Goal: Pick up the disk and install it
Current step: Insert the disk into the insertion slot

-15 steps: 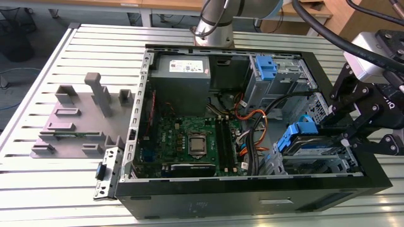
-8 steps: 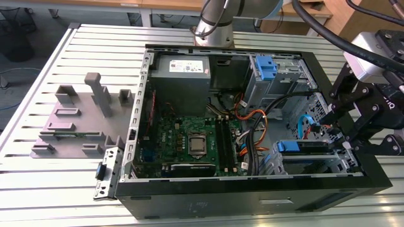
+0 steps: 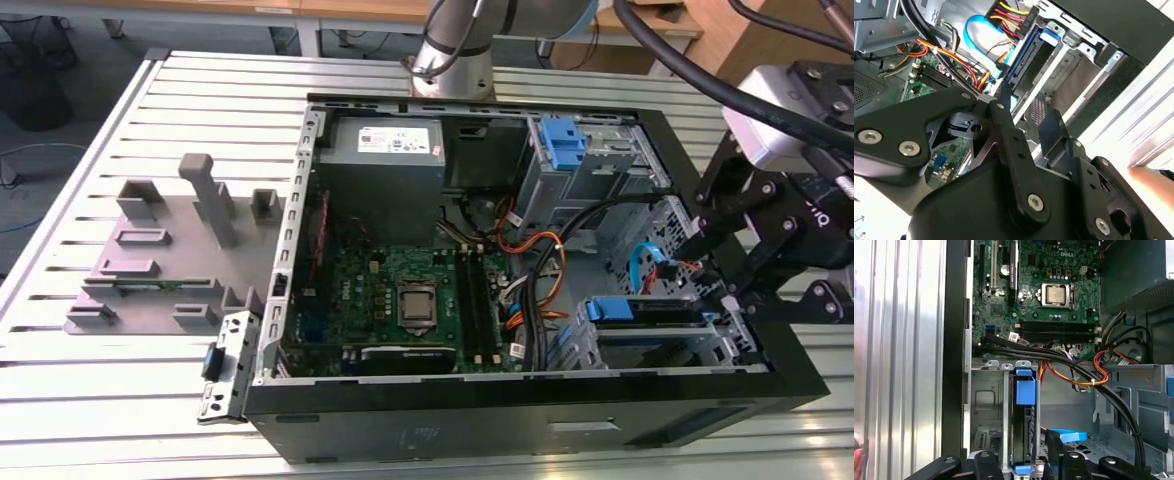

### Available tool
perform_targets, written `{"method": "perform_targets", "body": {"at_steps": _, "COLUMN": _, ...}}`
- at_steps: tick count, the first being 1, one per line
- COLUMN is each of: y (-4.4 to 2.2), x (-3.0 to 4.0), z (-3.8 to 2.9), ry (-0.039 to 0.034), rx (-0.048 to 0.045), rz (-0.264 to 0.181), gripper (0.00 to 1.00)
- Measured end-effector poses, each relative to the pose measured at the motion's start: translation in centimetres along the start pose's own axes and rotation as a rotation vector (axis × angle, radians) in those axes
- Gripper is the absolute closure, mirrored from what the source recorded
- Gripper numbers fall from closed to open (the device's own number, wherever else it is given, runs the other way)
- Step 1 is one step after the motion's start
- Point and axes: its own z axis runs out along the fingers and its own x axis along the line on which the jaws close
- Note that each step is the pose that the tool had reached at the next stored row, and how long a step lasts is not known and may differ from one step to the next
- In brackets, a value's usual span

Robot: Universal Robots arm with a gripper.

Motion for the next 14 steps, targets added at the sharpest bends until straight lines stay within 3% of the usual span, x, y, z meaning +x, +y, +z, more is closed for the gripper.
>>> {"method": "perform_targets", "body": {"at_steps": 9, "y": 0.28, "x": -0.54, "z": 1.36, "ry": 0.0002, "rx": 0.0183, "rz": -0.007, "gripper": 0.51}}
{"method": "perform_targets", "body": {"at_steps": 14, "y": 0.45, "x": -0.89, "z": 1.85, "ry": 0.0001, "rx": 0.0211, "rz": -0.009, "gripper": 0.51}}
